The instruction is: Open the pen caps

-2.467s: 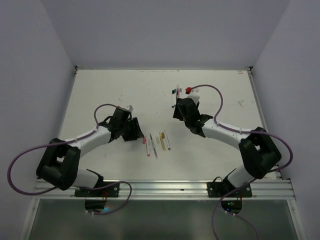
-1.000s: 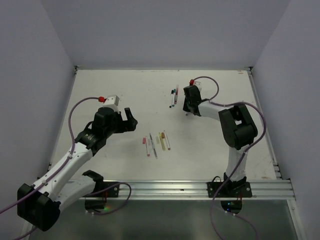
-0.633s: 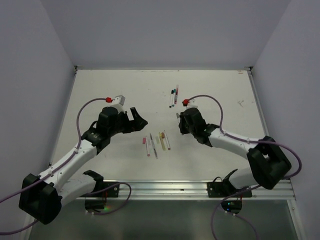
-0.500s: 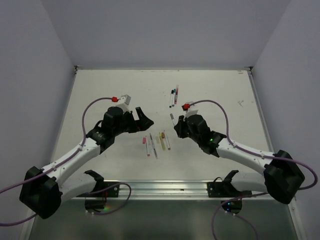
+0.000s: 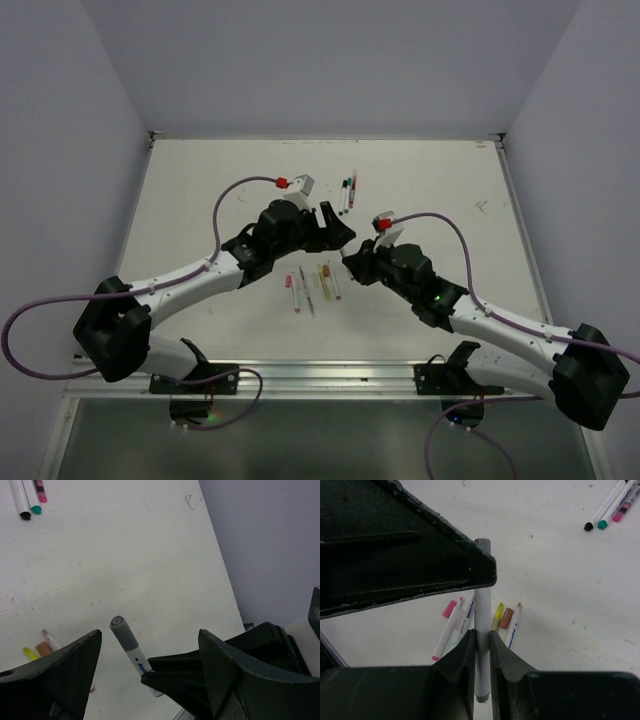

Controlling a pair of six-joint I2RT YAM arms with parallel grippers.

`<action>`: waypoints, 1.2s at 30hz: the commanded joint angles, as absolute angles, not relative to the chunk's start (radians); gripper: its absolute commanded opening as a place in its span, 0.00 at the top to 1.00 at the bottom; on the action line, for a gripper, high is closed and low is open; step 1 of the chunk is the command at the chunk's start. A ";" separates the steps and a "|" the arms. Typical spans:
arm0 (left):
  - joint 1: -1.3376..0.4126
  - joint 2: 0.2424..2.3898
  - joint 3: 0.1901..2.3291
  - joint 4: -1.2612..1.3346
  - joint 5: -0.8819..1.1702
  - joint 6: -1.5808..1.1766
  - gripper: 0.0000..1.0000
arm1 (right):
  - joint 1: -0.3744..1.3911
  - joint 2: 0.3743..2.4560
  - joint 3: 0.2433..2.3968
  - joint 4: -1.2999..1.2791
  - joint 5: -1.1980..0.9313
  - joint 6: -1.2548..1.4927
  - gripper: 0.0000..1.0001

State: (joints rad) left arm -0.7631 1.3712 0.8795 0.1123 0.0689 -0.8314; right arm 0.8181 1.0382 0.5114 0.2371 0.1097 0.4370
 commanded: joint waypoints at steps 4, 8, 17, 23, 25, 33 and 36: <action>-0.782 1.442 0.963 0.186 0.006 -0.871 0.30 | 0.821 1.003 0.502 0.304 0.092 0.448 1.00; -0.792 1.471 0.973 0.183 0.005 -0.879 0.40 | 0.821 1.003 0.499 0.310 0.100 0.443 1.00; -0.798 1.471 0.973 0.175 0.005 -0.879 0.90 | 0.821 1.015 0.486 0.333 0.100 0.448 1.00; -0.798 1.459 0.959 0.170 -0.020 -0.868 1.00 | 0.821 1.029 0.491 0.342 0.078 0.454 0.76; -0.798 1.456 0.948 0.182 -0.014 -0.870 1.00 | 0.821 1.043 0.500 0.359 0.065 0.457 0.65; -0.802 1.451 0.928 0.222 -0.005 -0.865 1.00 | 0.821 1.138 0.566 0.360 0.072 0.448 0.62; -0.802 1.445 0.933 0.232 -0.005 -0.864 1.00 | 0.822 1.147 0.565 0.357 0.074 0.440 0.89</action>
State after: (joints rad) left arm -0.7948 1.4769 0.9318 0.1619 0.0109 -0.8761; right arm 0.8177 1.1454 0.5236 0.3145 0.0818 0.4492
